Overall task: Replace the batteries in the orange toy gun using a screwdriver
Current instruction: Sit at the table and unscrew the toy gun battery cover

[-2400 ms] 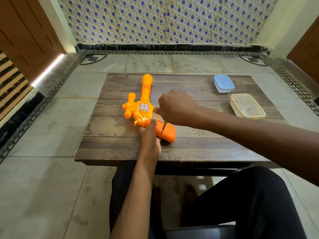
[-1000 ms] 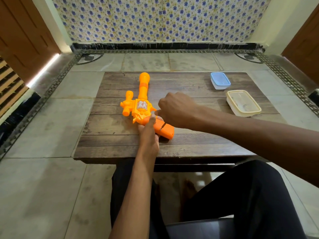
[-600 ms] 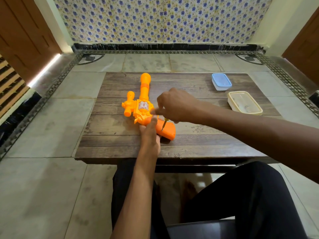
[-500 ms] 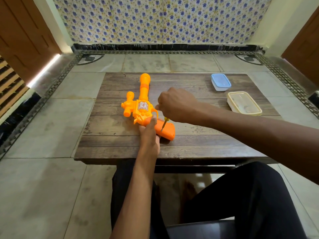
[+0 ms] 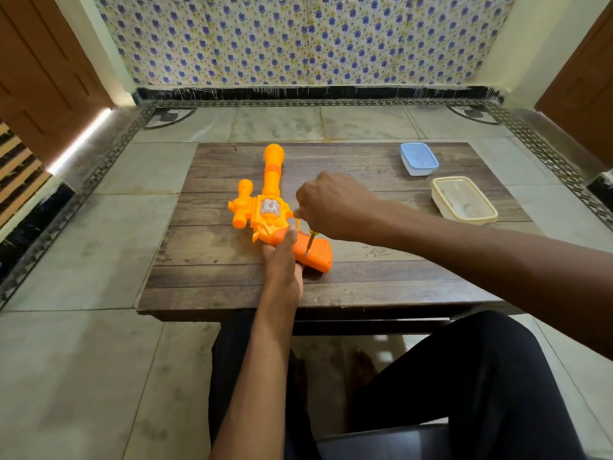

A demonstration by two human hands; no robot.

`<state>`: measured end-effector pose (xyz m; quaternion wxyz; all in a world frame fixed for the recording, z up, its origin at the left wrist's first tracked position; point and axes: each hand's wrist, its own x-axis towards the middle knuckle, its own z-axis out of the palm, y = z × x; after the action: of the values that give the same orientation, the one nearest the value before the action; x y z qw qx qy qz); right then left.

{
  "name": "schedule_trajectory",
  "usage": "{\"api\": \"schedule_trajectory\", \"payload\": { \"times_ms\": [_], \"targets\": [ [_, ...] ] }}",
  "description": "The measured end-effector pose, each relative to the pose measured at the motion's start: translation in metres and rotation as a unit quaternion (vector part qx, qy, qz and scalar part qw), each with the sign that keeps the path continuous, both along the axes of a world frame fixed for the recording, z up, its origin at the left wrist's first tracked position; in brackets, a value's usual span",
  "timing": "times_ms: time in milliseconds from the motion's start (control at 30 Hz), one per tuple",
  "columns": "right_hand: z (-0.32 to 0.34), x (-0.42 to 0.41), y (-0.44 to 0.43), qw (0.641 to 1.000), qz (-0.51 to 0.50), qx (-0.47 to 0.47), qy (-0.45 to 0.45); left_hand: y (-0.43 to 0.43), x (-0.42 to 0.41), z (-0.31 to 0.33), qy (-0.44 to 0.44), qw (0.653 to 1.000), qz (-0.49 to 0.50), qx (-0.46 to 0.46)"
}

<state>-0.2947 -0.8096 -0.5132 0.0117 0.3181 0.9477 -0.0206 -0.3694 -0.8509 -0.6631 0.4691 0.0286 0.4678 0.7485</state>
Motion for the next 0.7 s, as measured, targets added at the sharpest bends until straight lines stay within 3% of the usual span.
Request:
{"api": "schedule_trajectory", "payload": {
  "times_ms": [167, 433, 567, 700],
  "targets": [
    [0.0032, 0.0051, 0.0025, 0.996, 0.035, -0.081, -0.015, 0.0019, -0.0020, -0.0054, 0.004, 1.000, -0.008, -0.008],
    [0.0009, 0.0004, 0.0003, 0.999, 0.027, -0.021, -0.011, 0.0010, -0.0006, -0.0018, 0.007, 1.000, 0.001, -0.017],
    [0.0003, 0.0031, 0.0005, 0.997, 0.061, -0.049, -0.030, 0.0033, -0.0022, -0.0061, 0.002, 1.000, 0.002, -0.025],
    [-0.0048, 0.0026, 0.0035, 0.999, 0.022, -0.038, 0.009, 0.0016, -0.0024, -0.0059, 0.006, 1.000, -0.002, -0.014]
  ]
}}
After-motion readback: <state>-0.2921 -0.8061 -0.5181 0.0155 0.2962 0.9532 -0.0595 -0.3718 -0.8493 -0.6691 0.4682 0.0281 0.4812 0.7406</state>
